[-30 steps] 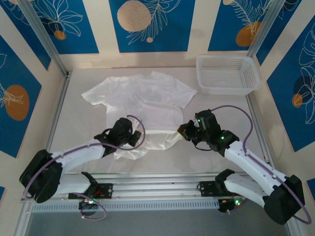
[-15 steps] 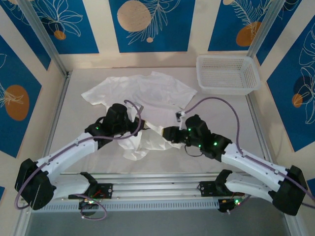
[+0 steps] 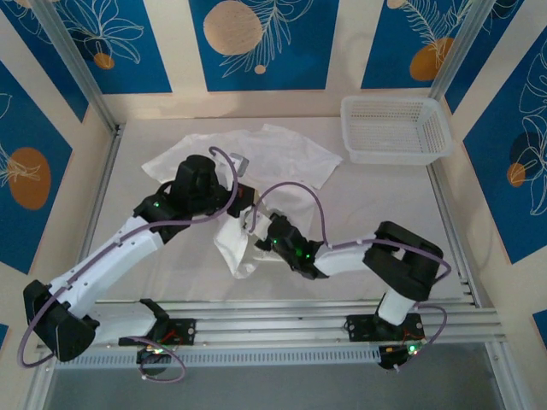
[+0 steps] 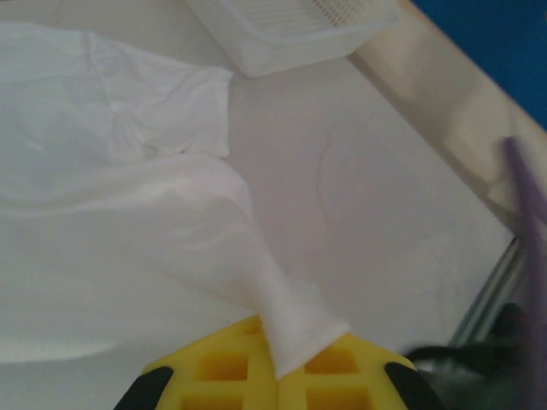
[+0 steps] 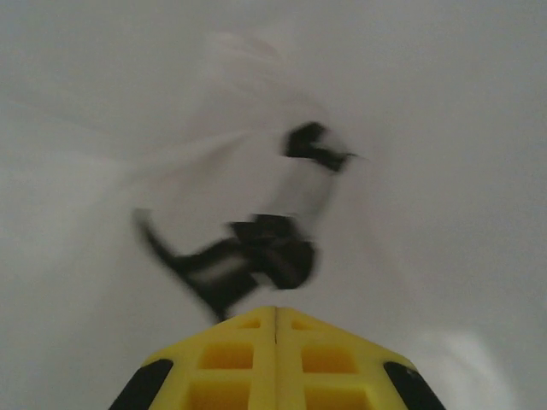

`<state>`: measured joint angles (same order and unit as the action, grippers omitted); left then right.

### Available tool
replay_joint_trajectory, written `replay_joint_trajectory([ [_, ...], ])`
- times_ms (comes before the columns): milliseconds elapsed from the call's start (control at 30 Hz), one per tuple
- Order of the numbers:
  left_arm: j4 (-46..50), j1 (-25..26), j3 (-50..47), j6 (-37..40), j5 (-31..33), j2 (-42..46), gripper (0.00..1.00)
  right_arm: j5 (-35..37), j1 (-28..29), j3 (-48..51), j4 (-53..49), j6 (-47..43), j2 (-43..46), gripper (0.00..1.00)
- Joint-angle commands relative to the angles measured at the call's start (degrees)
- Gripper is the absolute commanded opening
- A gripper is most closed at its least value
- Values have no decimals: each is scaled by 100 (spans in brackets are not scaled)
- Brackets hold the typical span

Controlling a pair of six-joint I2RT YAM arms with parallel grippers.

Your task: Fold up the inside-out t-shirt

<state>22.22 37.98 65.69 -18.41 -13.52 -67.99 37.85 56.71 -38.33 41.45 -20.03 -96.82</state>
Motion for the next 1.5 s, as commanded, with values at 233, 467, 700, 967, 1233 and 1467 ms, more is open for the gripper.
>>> replay_joint_trajectory([
  [233,713,-14,2085,-415,-603,-478,0,868,-888,-650,2529,-2788,-679,0],
  [467,844,-10,3088,-364,-278,-1098,0,732,-51,-712,1338,-1566,-247,0],
  [700,906,-10,4529,-499,-1212,-1684,0,-1656,-959,-1670,-2738,2683,744,0],
  [967,1193,-1,5808,-576,-1380,-2185,0,-2623,-864,-2673,-4345,3756,-410,0],
  [1233,1028,8,6004,-875,-1651,-2407,0,-3716,-1113,-3058,-4315,5713,395,0],
  [1467,688,173,6323,-1358,-2104,-2558,0,-3671,-1461,-4112,-5246,5836,-262,0],
])
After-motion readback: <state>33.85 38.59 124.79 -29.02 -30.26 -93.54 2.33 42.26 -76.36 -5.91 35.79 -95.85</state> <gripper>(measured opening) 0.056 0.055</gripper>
